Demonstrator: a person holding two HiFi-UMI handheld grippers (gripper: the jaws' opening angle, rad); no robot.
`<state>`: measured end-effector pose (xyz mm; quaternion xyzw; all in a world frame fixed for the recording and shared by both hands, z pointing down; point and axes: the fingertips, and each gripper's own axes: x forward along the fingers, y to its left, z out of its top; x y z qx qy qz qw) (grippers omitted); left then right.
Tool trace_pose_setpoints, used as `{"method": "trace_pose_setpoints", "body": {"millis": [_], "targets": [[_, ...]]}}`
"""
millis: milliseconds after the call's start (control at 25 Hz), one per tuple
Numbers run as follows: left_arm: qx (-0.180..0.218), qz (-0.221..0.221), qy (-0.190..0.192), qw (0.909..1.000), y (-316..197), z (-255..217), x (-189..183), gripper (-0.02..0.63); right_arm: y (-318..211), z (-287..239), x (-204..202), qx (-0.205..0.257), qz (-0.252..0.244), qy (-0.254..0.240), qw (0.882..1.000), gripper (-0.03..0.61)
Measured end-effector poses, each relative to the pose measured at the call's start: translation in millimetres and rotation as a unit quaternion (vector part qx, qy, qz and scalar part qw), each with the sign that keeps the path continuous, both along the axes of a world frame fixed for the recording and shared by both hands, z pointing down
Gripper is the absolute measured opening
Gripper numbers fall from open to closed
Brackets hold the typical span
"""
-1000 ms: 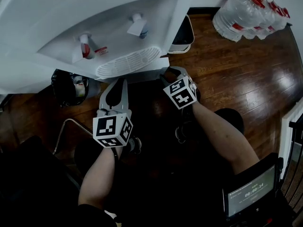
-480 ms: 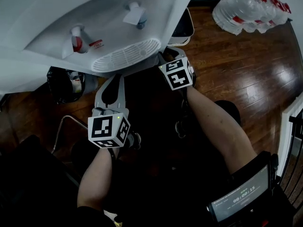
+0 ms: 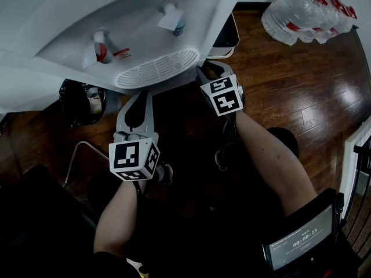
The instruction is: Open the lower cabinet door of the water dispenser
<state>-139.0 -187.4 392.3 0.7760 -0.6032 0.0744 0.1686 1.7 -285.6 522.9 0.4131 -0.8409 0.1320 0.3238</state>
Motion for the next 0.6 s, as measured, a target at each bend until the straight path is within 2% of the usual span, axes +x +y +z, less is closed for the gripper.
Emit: {"method": "trace_pose_setpoints", "body": {"millis": [160,280,600], "targets": [[0.002,-0.003,-0.005,1.0000,2.7,-3.0,1.3,0.037,13.3,-17.2,2.7,-0.004,0.004,-0.027,1.000,0.110],[0.008,-0.003,-0.006,0.9999,4.6,-7.5,4.1,0.037,18.8,-34.0,8.8,-0.005,0.018,-0.066,0.998,0.110],[0.035,0.005,-0.010,0.9993,16.6,-24.6,22.8,0.037,35.1,-107.8,29.8,0.012,0.083,-0.203,0.976,0.089]]}}
